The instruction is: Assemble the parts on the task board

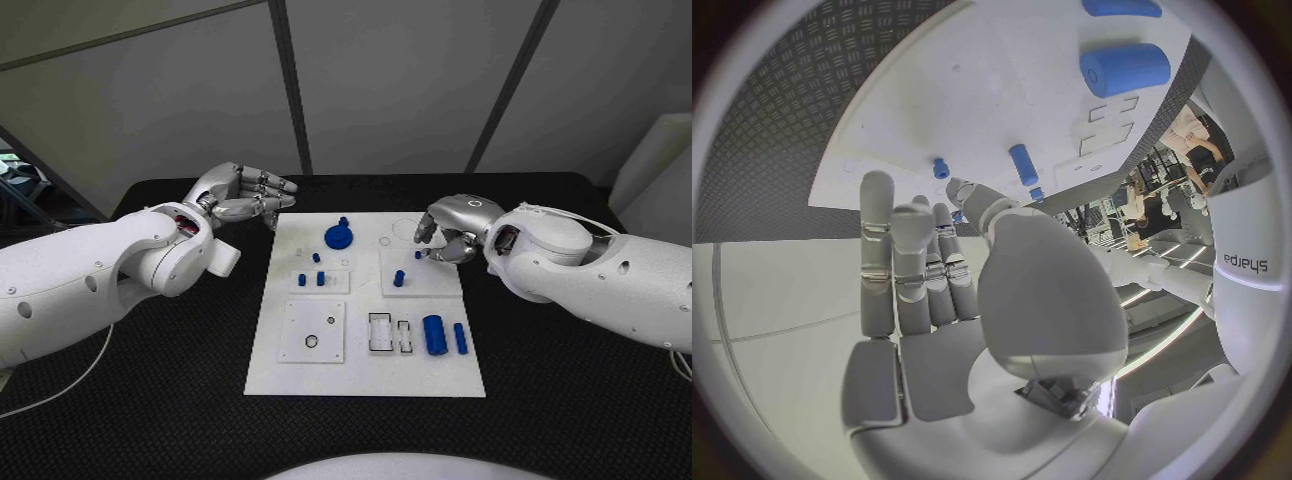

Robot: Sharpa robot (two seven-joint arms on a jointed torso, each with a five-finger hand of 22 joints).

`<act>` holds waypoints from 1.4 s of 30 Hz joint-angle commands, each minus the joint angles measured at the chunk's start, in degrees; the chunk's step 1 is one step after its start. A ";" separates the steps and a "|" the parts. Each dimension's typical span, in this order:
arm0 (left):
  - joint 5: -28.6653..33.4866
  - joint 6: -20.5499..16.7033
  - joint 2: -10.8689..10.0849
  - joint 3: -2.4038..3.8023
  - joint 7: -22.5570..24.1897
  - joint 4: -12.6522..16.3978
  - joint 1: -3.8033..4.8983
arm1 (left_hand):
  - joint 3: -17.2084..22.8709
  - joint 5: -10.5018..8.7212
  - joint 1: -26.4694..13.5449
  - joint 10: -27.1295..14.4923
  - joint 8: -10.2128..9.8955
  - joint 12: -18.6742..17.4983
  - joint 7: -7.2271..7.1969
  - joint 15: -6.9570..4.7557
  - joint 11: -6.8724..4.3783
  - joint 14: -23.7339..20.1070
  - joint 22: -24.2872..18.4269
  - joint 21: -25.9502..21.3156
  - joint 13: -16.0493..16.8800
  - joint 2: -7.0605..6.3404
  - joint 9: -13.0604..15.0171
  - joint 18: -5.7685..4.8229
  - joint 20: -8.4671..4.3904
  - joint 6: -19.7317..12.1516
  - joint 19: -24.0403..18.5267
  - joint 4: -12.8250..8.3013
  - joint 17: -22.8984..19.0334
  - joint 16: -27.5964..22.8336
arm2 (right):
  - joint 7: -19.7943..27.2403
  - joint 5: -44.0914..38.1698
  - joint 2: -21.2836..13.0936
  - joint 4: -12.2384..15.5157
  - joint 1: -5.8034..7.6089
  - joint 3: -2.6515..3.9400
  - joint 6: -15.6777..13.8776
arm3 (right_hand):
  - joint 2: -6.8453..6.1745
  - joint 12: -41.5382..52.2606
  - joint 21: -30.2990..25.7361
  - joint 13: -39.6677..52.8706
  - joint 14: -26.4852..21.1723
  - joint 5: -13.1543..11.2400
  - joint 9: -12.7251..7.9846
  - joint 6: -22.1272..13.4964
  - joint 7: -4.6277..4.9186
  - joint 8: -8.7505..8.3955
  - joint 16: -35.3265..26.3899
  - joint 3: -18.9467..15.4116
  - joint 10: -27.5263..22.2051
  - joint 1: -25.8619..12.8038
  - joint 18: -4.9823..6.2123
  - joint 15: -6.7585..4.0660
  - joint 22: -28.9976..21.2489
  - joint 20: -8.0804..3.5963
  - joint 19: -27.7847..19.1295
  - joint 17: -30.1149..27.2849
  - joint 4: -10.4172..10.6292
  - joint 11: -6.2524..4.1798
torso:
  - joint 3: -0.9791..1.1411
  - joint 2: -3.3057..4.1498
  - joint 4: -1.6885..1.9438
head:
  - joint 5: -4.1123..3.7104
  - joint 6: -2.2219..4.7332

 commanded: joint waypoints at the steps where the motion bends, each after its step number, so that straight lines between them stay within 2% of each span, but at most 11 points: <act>1: 6.44 -0.18 0.06 0.02 4.28 0.28 0.05 | 0.09 0.03 0.05 -0.40 0.27 0.42 0.27 0.07 0.03 -0.35 -0.11 -0.36 0.08 0.64 -0.06 -0.21 0.09 0.00 -0.35 -0.40 -0.13 -0.31 | -1.55 -3.90 0.45 -0.15 -0.04 -0.10 1.57 | -0.99 -0.21 1.67 -0.03 2.50 -0.33 -0.06 -0.83 0.14 -0.12 2.41 0.54 -1.00 0.01 -1.13 0.53 1.85 0.15 0.78 1.93 0.02 0.13 | 0.05 0.05 -0.03 | 0.05 0.06; 6: 6.81 -0.29 0.09 0.01 4.80 0.37 0.05 | 0.07 0.03 0.05 -0.43 0.29 0.48 0.30 0.09 0.05 -0.39 -0.14 -0.41 0.10 0.68 -0.07 -0.21 0.09 0.02 -0.37 -0.41 -0.18 -0.36 | -1.61 -4.26 1.20 -0.74 -0.28 -0.22 2.27 | -1.02 0.06 4.85 0.06 2.44 -0.28 0.04 -0.94 0.25 0.04 6.09 1.03 -1.33 0.05 -1.65 0.61 5.54 0.42 2.01 4.90 0.07 0.28 | -0.03 0.02 0.09 | -0.05 0.11; 10: 6.92 -0.33 0.17 0.01 5.07 0.38 0.05 | 0.07 0.03 0.05 -0.43 0.29 0.48 0.30 0.09 0.05 -0.39 -0.14 -0.41 0.10 0.68 -0.07 -0.21 0.09 0.02 -0.37 -0.41 -0.18 -0.36 | -1.59 -4.35 1.68 -1.22 -0.63 -0.26 2.89 | -0.88 0.30 7.90 0.12 2.67 -0.10 0.11 -0.68 0.24 0.15 9.38 1.52 -0.91 0.19 -2.20 0.53 9.19 0.49 3.46 7.74 0.03 0.21 | 0.00 0.04 0.08 | 0.12 0.15; 16: 7.00 -0.39 0.28 0.01 5.28 0.37 0.05 | 0.04 0.03 0.06 -0.52 0.32 0.58 0.34 0.11 0.08 -0.44 -0.20 -0.52 0.13 0.78 -0.07 -0.21 0.10 0.02 -0.40 -0.46 -0.28 -0.46 | -1.40 -4.40 2.30 -1.83 -1.01 -0.28 3.24 | -0.63 0.43 9.94 0.12 2.64 0.13 0.16 -0.42 0.23 0.20 11.74 2.19 -0.57 0.46 -2.52 0.47 11.51 0.55 4.18 9.63 -0.13 0.12 | 0.04 0.05 -0.04 | 0.26 0.17; 22: 7.02 -0.38 0.33 0.01 5.28 0.42 0.05 | 0.04 0.04 0.08 -0.54 0.32 0.60 0.35 0.11 0.08 -0.45 -0.20 -0.53 0.14 0.81 -0.08 -0.21 0.10 0.02 -0.40 -0.48 -0.30 -0.47 | -1.37 -4.41 2.80 -2.30 -1.20 -0.30 4.20 | 0.07 1.25 13.57 0.40 2.84 0.18 0.42 1.09 -0.14 0.77 15.64 3.03 1.35 1.01 -3.16 0.05 15.82 0.44 5.76 13.02 -0.60 -0.40 | 0.04 0.10 0.04 | 0.26 0.02; 28: 7.03 -0.33 0.35 0.01 5.20 0.43 0.05 | 0.04 0.04 0.12 -0.58 0.33 0.67 0.38 0.11 0.10 -0.47 -0.23 -0.58 0.16 0.88 -0.08 -0.21 0.10 0.02 -0.41 -0.52 -0.35 -0.51 | -1.39 -4.42 3.16 -2.71 -1.39 -0.31 4.60 | 0.48 1.48 14.94 0.51 2.65 0.20 0.50 1.79 -0.27 0.93 16.95 3.35 2.21 1.20 -3.36 -0.10 17.34 0.31 6.03 13.91 -0.95 -0.64 | 0.06 0.05 -0.04 | 0.39 -0.13; 32: 7.03 -0.32 0.36 0.01 5.12 0.42 0.05 | 0.04 0.04 0.12 -0.58 0.33 0.67 0.38 0.11 0.10 -0.47 -0.23 -0.58 0.16 0.88 -0.08 -0.21 0.10 0.02 -0.41 -0.52 -0.35 -0.51 | -1.61 -4.60 3.28 -2.77 -1.45 -0.32 4.18 | 1.31 1.99 16.27 0.80 2.64 -0.17 0.76 3.04 -0.69 1.48 18.04 3.67 3.46 1.81 -3.58 -0.42 18.95 0.13 6.55 14.78 -1.43 -1.04 | 0.04 0.05 0.00 | 0.46 -0.19; 34: 7.03 -0.33 0.37 0.01 5.08 0.40 0.05 | 0.04 0.04 0.11 -0.58 0.33 0.67 0.38 0.12 0.10 -0.47 -0.23 -0.59 0.16 0.89 -0.08 -0.21 0.10 0.02 -0.41 -0.52 -0.36 -0.52 | -1.78 -4.81 3.29 -2.75 -1.47 -0.32 3.74 | 2.10 2.45 17.25 1.09 2.65 -1.73 1.03 4.10 -1.09 1.98 18.72 4.13 4.51 2.55 -3.75 -0.74 20.13 -0.12 6.97 15.32 -1.97 -1.43 | 0.05 0.03 -0.03 | 0.49 -0.24; 37: 7.03 -0.32 0.38 0.01 5.01 0.35 0.05 | 0.02 0.04 0.10 -0.64 0.33 0.71 0.42 0.13 0.13 -0.48 -0.25 -0.63 0.17 0.93 -0.10 -0.22 0.11 -0.01 -0.41 -0.53 -0.40 -0.55 | -2.25 -5.42 3.25 -2.62 -1.49 -0.32 2.79 | 3.05 3.01 18.36 1.54 2.61 -2.52 1.42 5.36 -1.49 2.59 19.40 4.77 5.86 3.36 -3.94 -1.12 21.44 -0.48 7.37 15.79 -2.74 -1.92 | 0.06 0.02 -0.06 | 0.49 -0.25; 42: 7.03 -0.29 0.40 0.01 4.90 0.26 0.05 | -0.02 0.03 0.09 -0.76 0.31 0.74 0.47 0.15 0.17 -0.49 -0.28 -0.68 0.18 0.95 -0.12 -0.22 0.11 -0.08 -0.42 -0.56 -0.45 -0.58 | -2.96 -6.37 3.00 -2.18 -1.52 -0.32 1.17 | 3.76 3.08 19.70 1.89 2.53 -2.76 1.70 5.81 -1.61 2.75 19.99 5.81 6.53 3.93 -4.20 -1.31 23.02 -0.80 7.84 16.12 -3.62 -2.11 | 0.08 0.02 -0.06 | 0.42 -0.28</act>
